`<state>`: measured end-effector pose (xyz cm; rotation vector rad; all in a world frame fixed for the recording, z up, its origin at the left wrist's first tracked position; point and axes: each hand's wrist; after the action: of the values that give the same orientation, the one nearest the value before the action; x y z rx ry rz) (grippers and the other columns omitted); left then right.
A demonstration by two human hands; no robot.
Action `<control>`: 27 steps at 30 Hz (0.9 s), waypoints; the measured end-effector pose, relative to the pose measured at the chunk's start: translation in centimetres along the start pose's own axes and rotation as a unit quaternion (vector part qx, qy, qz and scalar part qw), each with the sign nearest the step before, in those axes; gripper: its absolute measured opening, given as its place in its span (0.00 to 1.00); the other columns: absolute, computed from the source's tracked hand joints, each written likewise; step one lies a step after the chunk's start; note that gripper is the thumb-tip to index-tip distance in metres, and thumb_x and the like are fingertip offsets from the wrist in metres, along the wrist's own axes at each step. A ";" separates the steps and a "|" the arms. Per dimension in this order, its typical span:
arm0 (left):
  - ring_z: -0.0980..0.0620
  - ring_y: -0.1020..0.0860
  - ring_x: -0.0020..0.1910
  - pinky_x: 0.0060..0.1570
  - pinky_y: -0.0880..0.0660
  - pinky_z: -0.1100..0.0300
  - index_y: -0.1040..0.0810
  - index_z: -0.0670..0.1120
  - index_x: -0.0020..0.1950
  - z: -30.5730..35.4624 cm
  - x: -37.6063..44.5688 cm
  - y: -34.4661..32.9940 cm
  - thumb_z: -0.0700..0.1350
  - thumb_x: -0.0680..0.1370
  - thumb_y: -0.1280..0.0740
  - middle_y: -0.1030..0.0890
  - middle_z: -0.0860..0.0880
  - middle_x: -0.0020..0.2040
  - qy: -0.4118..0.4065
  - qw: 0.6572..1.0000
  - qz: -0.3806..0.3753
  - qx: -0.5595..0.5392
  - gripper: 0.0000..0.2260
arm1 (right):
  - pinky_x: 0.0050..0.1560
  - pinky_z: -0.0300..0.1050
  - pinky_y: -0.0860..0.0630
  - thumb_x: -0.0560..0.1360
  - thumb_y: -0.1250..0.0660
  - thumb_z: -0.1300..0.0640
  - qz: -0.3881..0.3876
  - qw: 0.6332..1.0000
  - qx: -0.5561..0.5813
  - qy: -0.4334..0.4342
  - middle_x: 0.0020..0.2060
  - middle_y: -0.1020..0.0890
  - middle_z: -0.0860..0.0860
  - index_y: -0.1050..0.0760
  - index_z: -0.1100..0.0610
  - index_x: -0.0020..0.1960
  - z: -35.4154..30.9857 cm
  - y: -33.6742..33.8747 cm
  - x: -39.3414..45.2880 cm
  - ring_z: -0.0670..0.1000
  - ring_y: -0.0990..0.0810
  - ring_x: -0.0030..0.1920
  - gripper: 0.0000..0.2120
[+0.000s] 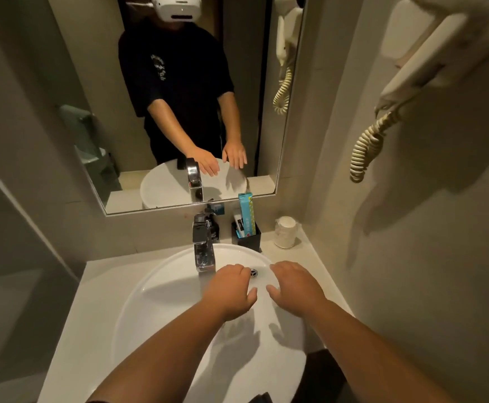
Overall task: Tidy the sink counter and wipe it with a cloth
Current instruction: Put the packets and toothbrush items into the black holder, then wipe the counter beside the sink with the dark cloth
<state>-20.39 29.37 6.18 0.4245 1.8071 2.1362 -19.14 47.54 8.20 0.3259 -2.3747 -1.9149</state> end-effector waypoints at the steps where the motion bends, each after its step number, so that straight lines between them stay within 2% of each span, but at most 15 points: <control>1: 0.46 0.28 0.57 0.57 0.32 0.54 0.28 0.45 0.62 0.2 -0.8 0.2 0.56 0.78 0.43 0.24 0.46 0.58 0.003 1.000 0.005 0.002 0.19 | 0.68 0.47 0.36 0.77 0.40 0.43 0.002 1.000 -0.005 0.006 0.66 0.26 0.52 0.33 0.53 0.69 -0.3 0.2 -0.6 0.54 0.30 0.66 0.24; 8: 0.46 0.27 0.53 0.52 0.29 0.53 0.27 0.46 0.55 1.5 -7.2 1.8 0.57 0.76 0.42 0.23 0.46 0.54 0.059 0.997 0.048 0.019 0.17 | 0.68 0.49 0.34 0.76 0.40 0.42 0.007 0.999 -0.013 0.033 0.68 0.27 0.50 0.34 0.50 0.70 -1.6 0.6 -5.5 0.53 0.29 0.66 0.25; 14: 0.47 0.25 0.53 0.54 0.26 0.53 0.26 0.47 0.58 4.3 -15.1 2.2 0.58 0.76 0.40 0.21 0.48 0.55 0.134 0.988 0.080 0.011 0.18 | 0.69 0.50 0.35 0.77 0.39 0.43 0.014 0.994 -0.015 0.105 0.69 0.27 0.51 0.34 0.52 0.70 -3.0 0.3 -11.7 0.54 0.30 0.67 0.26; 20: 0.47 0.26 0.57 0.59 0.28 0.52 0.27 0.47 0.62 8.3 -22.6 2.1 0.58 0.77 0.41 0.22 0.47 0.59 0.166 0.984 0.047 0.039 0.20 | 0.70 0.53 0.34 0.76 0.39 0.42 -0.023 0.988 -0.001 0.152 0.69 0.28 0.51 0.35 0.52 0.71 -3.5 -0.7 -18.3 0.54 0.29 0.67 0.26; 24: 0.47 0.26 0.55 0.58 0.28 0.52 0.28 0.46 0.61 9.2 -25.1 1.4 0.57 0.77 0.40 0.23 0.46 0.59 0.171 0.984 0.024 0.039 0.19 | 0.69 0.51 0.34 0.76 0.38 0.44 -0.036 0.981 -0.004 0.189 0.68 0.28 0.52 0.34 0.53 0.71 -4.0 -1.3 -20.3 0.54 0.29 0.66 0.26; 27: 0.48 0.26 0.52 0.53 0.26 0.53 0.28 0.47 0.59 9.2 -26.1 0.2 0.57 0.76 0.38 0.22 0.46 0.56 0.156 0.987 -0.002 0.028 0.17 | 0.66 0.50 0.32 0.75 0.37 0.44 -0.042 0.974 -0.012 0.221 0.66 0.26 0.53 0.33 0.54 0.70 -4.5 -2.9 -20.8 0.54 0.28 0.63 0.26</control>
<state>7.09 26.63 7.21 0.1005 2.0318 2.2547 2.33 47.06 7.97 0.7722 -2.0702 -1.6810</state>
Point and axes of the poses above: each hand's wrist, its own x-axis towards the middle knuckle, its own y-axis out of the back of the hand, z = x × y
